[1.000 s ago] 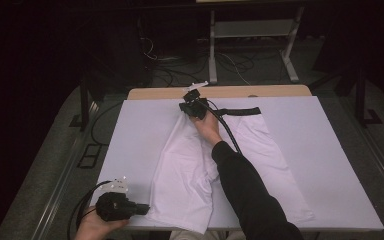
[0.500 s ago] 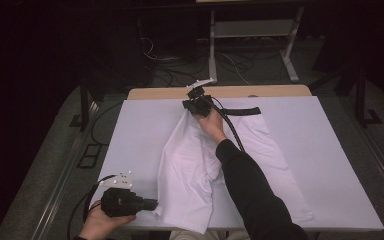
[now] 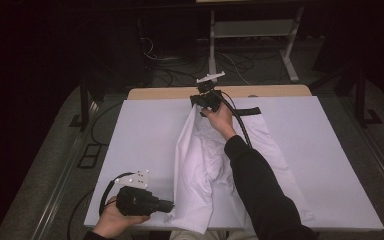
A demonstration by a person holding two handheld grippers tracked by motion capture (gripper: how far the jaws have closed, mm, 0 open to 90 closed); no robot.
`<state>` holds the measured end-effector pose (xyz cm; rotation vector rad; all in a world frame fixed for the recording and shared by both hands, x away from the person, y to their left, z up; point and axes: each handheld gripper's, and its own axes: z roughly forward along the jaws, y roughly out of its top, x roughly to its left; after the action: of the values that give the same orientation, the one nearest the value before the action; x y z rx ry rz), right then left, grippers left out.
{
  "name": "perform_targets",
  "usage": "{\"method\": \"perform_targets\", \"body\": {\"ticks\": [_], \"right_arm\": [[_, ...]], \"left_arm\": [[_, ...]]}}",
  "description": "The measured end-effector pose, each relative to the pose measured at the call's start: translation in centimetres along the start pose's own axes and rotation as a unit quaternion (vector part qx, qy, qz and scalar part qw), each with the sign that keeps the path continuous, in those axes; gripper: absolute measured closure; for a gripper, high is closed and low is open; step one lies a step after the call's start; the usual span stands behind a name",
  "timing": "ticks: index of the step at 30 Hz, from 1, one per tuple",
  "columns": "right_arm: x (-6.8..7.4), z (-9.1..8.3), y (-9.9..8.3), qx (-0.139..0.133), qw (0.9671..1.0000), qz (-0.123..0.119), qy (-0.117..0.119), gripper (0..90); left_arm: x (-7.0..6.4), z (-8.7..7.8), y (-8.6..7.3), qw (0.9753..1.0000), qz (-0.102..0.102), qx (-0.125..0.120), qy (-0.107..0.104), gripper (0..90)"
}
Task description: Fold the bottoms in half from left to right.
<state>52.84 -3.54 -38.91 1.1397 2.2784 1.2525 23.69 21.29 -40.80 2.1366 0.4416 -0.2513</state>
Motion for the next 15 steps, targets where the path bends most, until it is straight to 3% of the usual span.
{"method": "perform_targets", "body": {"ticks": [15], "right_arm": [[-3.4,-2.7,-0.1,-0.011,0.9996,0.025,0.010,85.2]], "left_arm": [[-0.7,3.7,3.4,0.9980,0.042,0.004,-0.048,88.2]]}}
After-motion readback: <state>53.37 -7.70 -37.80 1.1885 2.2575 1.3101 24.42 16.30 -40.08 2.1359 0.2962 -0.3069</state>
